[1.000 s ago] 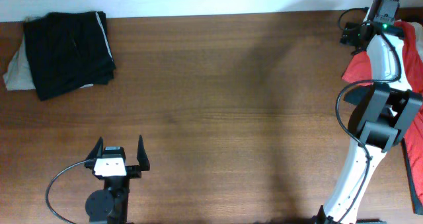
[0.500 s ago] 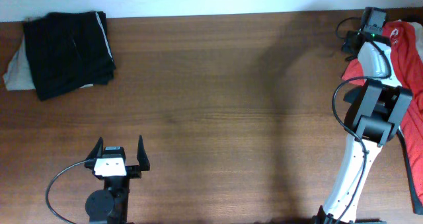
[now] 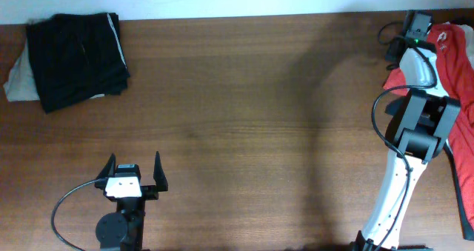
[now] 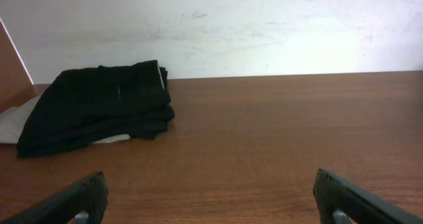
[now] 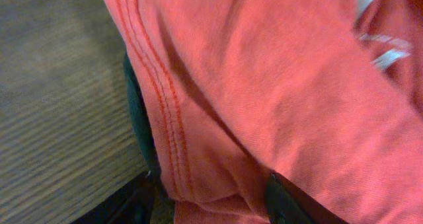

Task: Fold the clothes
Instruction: 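Reach the right gripper to the red T-shirt pile and grasp it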

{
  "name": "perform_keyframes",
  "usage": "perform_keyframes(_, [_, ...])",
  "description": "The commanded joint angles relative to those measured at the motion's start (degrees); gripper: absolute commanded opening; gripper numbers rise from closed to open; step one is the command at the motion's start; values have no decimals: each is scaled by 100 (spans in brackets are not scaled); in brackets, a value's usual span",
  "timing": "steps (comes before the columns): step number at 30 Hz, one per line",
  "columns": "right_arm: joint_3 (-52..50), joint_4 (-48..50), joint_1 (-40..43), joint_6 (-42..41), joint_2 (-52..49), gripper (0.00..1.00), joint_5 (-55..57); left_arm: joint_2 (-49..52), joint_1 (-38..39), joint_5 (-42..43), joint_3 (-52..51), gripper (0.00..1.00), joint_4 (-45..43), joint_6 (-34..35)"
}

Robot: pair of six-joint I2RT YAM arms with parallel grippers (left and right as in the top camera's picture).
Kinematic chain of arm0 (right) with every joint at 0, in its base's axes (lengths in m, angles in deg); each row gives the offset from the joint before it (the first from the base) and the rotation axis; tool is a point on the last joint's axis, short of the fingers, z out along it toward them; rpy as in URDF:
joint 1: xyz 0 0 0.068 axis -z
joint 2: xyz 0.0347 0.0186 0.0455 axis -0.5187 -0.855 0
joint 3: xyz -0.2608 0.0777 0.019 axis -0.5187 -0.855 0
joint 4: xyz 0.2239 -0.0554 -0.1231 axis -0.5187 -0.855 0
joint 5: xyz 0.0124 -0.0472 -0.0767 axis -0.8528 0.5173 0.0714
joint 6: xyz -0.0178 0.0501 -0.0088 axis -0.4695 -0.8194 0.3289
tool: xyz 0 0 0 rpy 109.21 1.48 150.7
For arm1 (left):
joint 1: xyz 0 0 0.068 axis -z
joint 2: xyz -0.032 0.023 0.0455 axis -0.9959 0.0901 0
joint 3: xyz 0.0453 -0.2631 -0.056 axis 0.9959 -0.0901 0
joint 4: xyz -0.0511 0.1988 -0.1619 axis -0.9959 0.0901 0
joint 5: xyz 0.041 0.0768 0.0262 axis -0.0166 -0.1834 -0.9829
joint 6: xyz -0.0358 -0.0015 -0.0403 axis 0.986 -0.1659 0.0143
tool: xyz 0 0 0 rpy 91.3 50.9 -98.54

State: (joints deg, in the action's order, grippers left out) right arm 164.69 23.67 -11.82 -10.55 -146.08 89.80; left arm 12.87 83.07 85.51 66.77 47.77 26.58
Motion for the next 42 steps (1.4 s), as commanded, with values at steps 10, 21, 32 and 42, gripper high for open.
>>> perform_keyframes(10, [192, 0, 22, -37, -114, 48, -2, -28, -28, 0, -35, 99, 9, -70])
perform_keyframes(21, [389, -175, 22, -37, 42, 40, -190, -28, -28, 0, -35, 99, 9, -70])
perform_keyframes(32, [564, -376, 22, -35, 37, 39, -232, -28, -28, 0, -35, 99, 9, -70])
perform_keyframes(42, [557, -385, 238, -35, -33, 38, -411, -28, -28, 0, -35, 99, 9, -70])
